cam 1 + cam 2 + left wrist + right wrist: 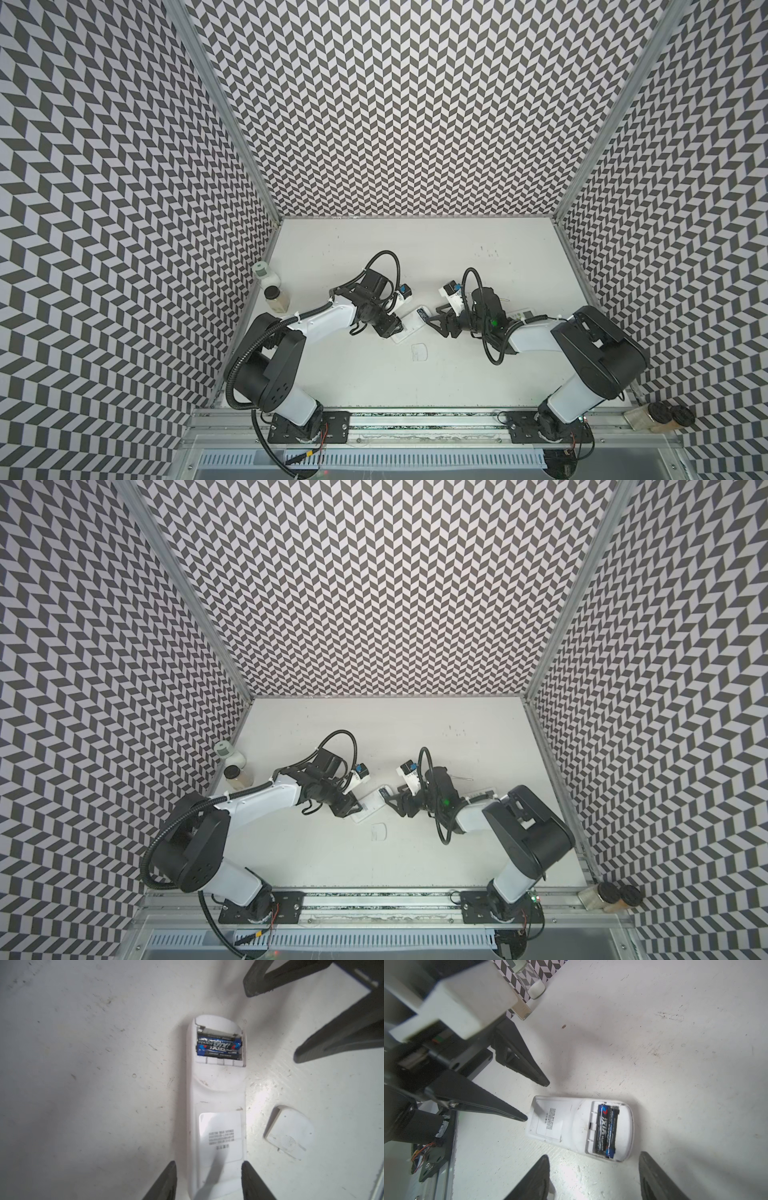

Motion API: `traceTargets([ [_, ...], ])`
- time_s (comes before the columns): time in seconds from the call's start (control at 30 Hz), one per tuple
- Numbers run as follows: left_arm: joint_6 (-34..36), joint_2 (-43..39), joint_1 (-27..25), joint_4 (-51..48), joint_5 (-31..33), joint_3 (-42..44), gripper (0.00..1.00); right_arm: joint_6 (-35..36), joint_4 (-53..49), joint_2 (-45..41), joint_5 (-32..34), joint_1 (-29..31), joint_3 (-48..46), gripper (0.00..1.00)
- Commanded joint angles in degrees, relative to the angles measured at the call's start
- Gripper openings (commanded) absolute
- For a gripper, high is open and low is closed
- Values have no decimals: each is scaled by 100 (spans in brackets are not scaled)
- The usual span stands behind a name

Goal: Unload the batteries from the remote control
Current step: 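Lower the remote onto the table with the left gripper and release it, then move the right gripper to the clear-handled screwdriver and grasp its handle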

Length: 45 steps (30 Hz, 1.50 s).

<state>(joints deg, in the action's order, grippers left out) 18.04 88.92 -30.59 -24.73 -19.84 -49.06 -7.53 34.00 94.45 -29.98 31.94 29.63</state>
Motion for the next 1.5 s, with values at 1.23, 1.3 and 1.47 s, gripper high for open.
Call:
traceTargets([
  [1.23,914,359,-369,844,2381,501,100,-788,-2384,-1456,2056,-944,377,61],
  [1.3,890,335,-283,892,2371,504,100,-879,-2446,-1447,2119,-944,366,60],
  [1.47,833,114,-247,766,2171,468,100,-1395,-2991,-1346,2604,-953,656,58],
])
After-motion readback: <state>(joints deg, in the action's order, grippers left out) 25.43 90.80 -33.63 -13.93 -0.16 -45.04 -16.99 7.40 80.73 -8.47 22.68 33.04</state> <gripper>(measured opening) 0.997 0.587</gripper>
